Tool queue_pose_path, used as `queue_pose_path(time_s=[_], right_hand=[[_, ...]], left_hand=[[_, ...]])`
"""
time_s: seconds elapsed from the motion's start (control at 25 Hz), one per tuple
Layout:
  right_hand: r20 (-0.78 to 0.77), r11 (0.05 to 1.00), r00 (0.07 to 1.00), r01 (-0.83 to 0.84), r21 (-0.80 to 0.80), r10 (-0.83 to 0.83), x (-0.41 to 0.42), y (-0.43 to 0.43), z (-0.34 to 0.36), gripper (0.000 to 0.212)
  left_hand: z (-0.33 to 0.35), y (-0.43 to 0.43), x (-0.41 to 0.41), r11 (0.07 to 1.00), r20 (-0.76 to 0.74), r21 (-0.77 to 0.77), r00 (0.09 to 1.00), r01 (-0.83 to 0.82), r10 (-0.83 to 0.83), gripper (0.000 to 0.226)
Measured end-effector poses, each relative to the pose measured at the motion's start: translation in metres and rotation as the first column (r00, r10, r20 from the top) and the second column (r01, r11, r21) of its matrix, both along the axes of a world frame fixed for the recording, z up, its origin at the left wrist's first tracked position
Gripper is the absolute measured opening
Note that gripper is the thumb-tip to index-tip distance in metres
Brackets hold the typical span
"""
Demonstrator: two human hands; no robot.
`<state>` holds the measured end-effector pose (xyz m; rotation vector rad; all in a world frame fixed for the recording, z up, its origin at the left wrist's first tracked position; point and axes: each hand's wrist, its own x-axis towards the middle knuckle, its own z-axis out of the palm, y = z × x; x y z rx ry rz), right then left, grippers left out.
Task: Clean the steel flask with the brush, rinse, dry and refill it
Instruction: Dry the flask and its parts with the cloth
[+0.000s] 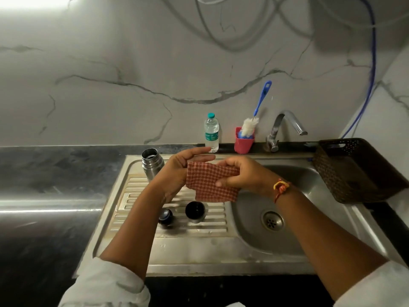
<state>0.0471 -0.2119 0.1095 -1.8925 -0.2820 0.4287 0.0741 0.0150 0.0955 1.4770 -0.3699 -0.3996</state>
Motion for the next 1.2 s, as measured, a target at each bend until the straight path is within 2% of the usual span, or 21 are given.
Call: queue_pose_path(time_s=[0.08,0.16,0.24,0.28,0.32,0.4,0.48,0.56,0.64,0.68,0.72,0.76,0.8,0.88,0.96,1.08,1.16,1.2], right_hand=[[0.097,0.996,0.993,0.071,-0.047,-0.066,0.0,0.0,0.002,0.038],[0.151,0.989,0.98,0.137,-0.054,-0.128,0.0,0.0,0.003,0.032],[0.186,0.98,0.972,0.166,-0.109,-0.144,-0.001,0.003,0.002,0.031],[0.2,0.974,0.969,0.175,-0.146,-0.144,-0.002,0.005,0.0,0.031],[0.21,0.967,0.967,0.184,-0.175,-0.145,-0.003,0.008,-0.002,0.031],[0.175,0.964,0.972,0.187,-0.187,-0.155,-0.006,0.011,-0.004,0.033],[0.069,0.969,0.986,0.165,-0.184,-0.154,-0.007,0.013,-0.002,0.041],[0.047,0.959,0.991,0.13,-0.251,-0.122,-0.007,0.016,-0.002,0.045],[0.105,0.95,0.987,0.145,-0.275,-0.12,-0.004,0.02,-0.007,0.04],[0.129,0.947,0.981,0.178,-0.267,-0.148,-0.003,0.022,-0.012,0.038],[0.146,0.938,0.97,0.229,-0.26,-0.196,-0.003,0.023,-0.019,0.036],[0.154,0.922,0.954,0.291,-0.254,-0.258,-0.002,0.022,-0.028,0.035],[0.14,0.902,0.934,0.354,-0.248,-0.328,-0.003,0.019,-0.039,0.032],[0.065,0.856,0.892,0.449,-0.256,-0.448,-0.004,0.011,-0.061,0.026],[-0.024,0.831,0.859,0.488,-0.267,-0.512,-0.006,0.005,-0.081,0.027],[-0.162,0.833,0.826,0.498,-0.24,-0.54,-0.009,0.002,-0.092,0.035],[-0.264,0.848,0.805,0.502,-0.171,-0.531,-0.012,-0.002,-0.095,0.036],[-0.31,0.854,0.797,0.501,-0.14,-0.518,-0.014,-0.006,-0.095,0.036]], left_hand=[[-0.007,0.004,0.005,1.0,-0.027,0.024,1.0,0.012,-0.011,0.038],[-0.015,0.006,0.005,0.998,-0.164,-0.069,0.986,-0.014,0.003,0.033],[-0.021,0.005,0.003,0.992,-0.245,-0.124,0.968,0.012,-0.042,0.057],[-0.023,0.002,0.002,0.995,-0.219,-0.091,0.974,0.032,-0.052,0.065],[-0.026,-0.001,0.001,0.998,-0.169,-0.042,0.985,0.041,-0.047,0.06],[-0.026,-0.006,0.001,0.999,-0.105,0.026,0.994,-0.024,0.027,0.033],[-0.029,-0.006,0.001,0.998,-0.099,0.035,0.994,-0.042,0.046,0.022],[-0.031,-0.004,-0.001,1.0,-0.108,0.01,0.994,0.017,-0.015,0.021],[-0.032,-0.005,-0.004,0.999,-0.134,-0.035,0.991,0.004,-0.009,0.025],[-0.035,-0.006,-0.005,1.0,-0.137,-0.02,0.99,-0.024,0.021,0.029],[-0.041,-0.006,-0.006,0.994,-0.098,0.078,0.992,-0.072,0.08,0.034],[-0.049,-0.005,-0.008,0.96,-0.007,0.248,0.991,-0.13,0.136,0.039],[-0.063,-0.004,-0.01,0.87,0.119,0.451,0.98,-0.199,0.162,0.043],[-0.094,-0.002,-0.018,0.597,0.323,0.745,0.944,-0.298,0.068,0.041],[-0.12,-0.005,-0.028,0.422,0.375,0.852,0.923,-0.309,-0.082,0.033],[-0.142,-0.01,-0.037,0.243,0.333,0.929,0.918,-0.28,-0.216,0.034],[-0.15,-0.012,-0.036,0.142,0.327,0.944,0.906,-0.299,-0.268,0.029],[-0.151,-0.013,-0.034,0.127,0.333,0.942,0.909,-0.31,-0.25,0.027]])
